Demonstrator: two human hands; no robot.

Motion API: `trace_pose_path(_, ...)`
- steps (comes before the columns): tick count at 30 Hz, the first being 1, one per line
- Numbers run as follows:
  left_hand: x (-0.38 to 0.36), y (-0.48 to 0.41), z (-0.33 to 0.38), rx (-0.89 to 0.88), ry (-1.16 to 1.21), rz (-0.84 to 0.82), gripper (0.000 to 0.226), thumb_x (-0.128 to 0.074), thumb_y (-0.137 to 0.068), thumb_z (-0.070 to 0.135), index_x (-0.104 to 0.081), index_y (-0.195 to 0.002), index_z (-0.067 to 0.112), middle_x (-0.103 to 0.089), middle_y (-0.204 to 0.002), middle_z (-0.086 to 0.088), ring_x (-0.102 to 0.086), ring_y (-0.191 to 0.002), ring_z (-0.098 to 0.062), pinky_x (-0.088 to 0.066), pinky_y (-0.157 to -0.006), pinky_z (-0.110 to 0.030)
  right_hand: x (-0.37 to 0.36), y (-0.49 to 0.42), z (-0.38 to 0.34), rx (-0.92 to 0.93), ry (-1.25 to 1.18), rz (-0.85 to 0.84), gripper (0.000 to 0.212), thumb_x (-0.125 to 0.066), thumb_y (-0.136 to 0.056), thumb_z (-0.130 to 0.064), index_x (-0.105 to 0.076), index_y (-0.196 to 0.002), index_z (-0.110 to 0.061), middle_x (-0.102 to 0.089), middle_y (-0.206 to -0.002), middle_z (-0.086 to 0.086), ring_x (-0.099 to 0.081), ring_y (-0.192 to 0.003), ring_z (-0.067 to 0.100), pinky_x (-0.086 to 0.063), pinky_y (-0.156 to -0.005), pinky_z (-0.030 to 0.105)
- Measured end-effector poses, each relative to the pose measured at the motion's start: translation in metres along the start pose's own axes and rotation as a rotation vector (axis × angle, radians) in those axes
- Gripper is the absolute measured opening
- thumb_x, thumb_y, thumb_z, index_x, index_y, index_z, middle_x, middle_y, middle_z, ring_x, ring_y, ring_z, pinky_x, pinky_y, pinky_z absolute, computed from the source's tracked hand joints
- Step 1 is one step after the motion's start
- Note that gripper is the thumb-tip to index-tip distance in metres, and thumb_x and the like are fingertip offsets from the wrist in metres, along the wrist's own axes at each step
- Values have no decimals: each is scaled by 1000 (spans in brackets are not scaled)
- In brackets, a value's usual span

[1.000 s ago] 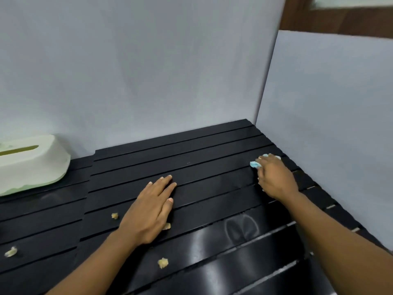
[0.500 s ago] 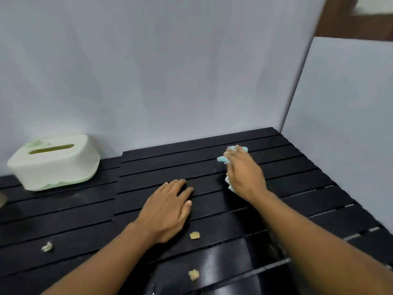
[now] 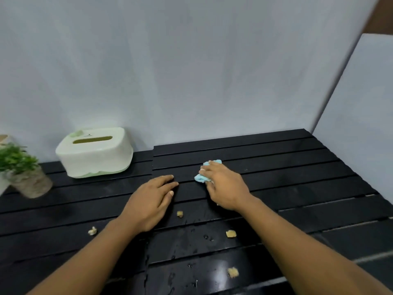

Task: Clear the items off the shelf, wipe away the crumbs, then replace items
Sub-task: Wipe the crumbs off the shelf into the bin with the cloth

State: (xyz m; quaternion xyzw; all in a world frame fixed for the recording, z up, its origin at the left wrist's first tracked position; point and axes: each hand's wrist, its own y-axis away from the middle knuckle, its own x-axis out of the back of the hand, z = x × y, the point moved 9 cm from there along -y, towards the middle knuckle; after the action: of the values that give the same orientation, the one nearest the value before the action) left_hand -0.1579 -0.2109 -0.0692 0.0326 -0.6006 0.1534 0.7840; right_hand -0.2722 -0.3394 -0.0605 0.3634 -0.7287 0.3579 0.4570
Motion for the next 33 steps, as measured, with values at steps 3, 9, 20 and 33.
trace_pose_path(3, 2, 23, -10, 80, 0, 48, 68, -11, -88, 52, -46, -140, 26, -36, -151, 10, -33, -137, -9, -22, -110, -22, -18, 8, -49, 148, -83, -69, 41, -45, -93, -21, -53, -133, -29, -45, -144, -17, -25, -140, 1, -33, -108, 31)
trace_pose_path(9, 2, 60, -16, 172, 19, 54, 73, -2, -88, 54, -30, -148, 25, -18, -158, 10, -20, -143, -9, -11, -112, -20, 1, 11, -46, 108, -273, 68, 37, -48, -95, -17, -56, -131, -24, -49, -141, -14, -28, -139, 0, -27, -114, 26)
trace_pose_path(20, 2, 66, -19, 193, -3, 102, 70, 6, -90, 48, -18, -150, 24, -15, -159, 9, -9, -145, -6, 5, -113, -18, -6, -51, 5, -109, 17, 69, 33, -42, -94, -14, -60, -121, -17, -54, -132, -3, -41, -130, 16, -41, -98, 36)
trace_pose_path(33, 7, 68, -24, 268, 85, 117, 44, -27, -101, 37, -35, -141, 20, -21, -158, 1, -13, -146, -13, -10, -119, -31, -15, -54, -74, 148, -163, 120, 37, -49, -93, -11, -59, -128, -17, -53, -140, -3, -38, -136, 13, -26, -113, 28)
